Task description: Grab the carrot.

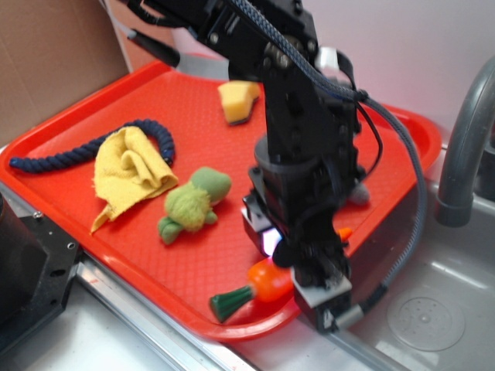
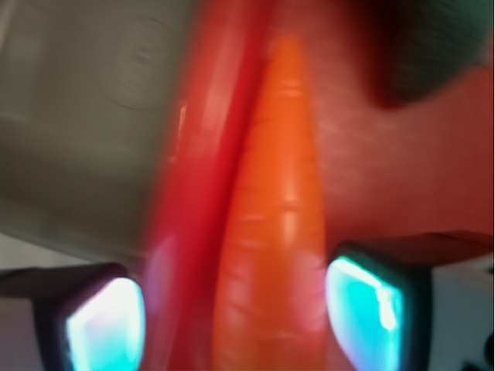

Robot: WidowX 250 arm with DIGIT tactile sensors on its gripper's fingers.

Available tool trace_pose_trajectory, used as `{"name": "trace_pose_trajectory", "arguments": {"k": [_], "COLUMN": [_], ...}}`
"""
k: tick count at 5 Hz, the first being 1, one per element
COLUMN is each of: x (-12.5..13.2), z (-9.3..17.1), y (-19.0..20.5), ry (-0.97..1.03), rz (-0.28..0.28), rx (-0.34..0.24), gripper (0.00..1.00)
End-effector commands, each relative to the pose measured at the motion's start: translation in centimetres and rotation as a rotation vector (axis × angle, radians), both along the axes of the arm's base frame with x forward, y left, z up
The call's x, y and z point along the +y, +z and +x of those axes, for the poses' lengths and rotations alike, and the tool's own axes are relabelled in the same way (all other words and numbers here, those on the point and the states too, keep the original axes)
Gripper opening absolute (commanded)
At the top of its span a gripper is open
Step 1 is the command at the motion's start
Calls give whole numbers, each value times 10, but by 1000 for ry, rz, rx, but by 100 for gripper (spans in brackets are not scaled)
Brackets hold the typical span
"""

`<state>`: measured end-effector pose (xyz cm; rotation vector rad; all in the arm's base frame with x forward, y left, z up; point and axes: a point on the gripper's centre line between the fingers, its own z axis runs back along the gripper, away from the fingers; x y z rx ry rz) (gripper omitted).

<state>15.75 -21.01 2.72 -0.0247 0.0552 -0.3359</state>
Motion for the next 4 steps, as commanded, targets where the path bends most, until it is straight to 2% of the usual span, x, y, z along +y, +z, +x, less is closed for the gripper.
{"name": "trace_pose_trajectory", "arguments": {"k": [1, 2, 3, 4], "x": [18, 40, 46, 46], "z": [16, 31, 46, 58], "y": [-7, -6, 17, 29], "ry": [-216, -244, -244, -299], "rz": [-41, -77, -42, -8], "rx": [24, 14, -25, -55], "gripper": [100, 100, 0, 0]}}
